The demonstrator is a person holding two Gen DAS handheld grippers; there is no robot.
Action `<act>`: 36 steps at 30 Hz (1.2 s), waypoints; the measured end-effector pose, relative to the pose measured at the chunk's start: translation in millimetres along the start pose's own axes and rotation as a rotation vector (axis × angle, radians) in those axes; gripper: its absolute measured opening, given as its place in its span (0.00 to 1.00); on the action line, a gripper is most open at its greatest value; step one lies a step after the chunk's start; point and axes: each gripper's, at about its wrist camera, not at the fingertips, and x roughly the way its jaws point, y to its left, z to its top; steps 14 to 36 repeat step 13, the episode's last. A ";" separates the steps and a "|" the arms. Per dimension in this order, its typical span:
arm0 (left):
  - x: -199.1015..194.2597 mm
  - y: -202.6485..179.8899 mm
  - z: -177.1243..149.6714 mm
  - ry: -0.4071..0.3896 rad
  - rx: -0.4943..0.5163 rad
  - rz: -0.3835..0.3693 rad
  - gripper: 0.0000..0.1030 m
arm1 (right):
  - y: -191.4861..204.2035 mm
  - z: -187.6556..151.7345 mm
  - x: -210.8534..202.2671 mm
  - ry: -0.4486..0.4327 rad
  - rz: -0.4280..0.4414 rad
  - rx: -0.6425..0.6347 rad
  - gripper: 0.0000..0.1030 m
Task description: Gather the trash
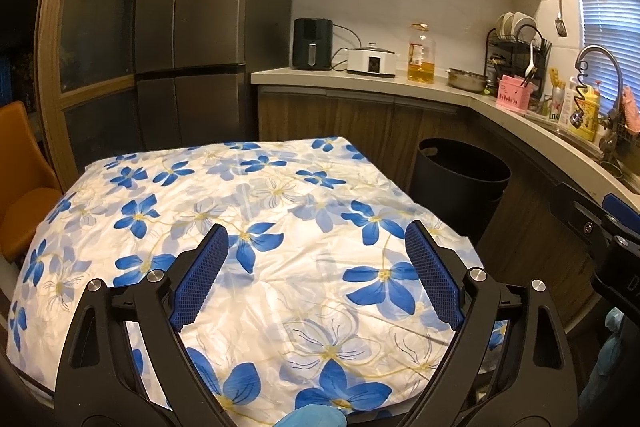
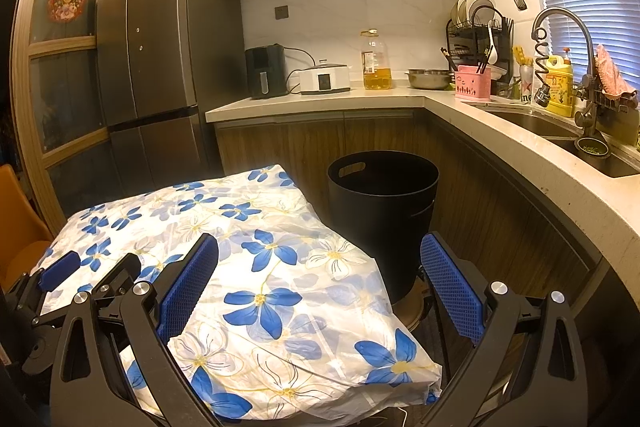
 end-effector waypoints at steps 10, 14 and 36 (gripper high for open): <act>-1.1 -2.6 -0.7 -0.010 0.009 0.043 0.94 | -3.6 -0.2 5.3 0.009 0.017 0.016 0.95; -0.2 -2.0 -0.5 0.000 -0.009 0.037 0.94 | -5.3 0.1 6.6 0.012 0.022 0.021 0.95; -0.2 -2.0 -0.5 0.000 -0.009 0.037 0.94 | -5.3 0.1 6.6 0.012 0.022 0.021 0.95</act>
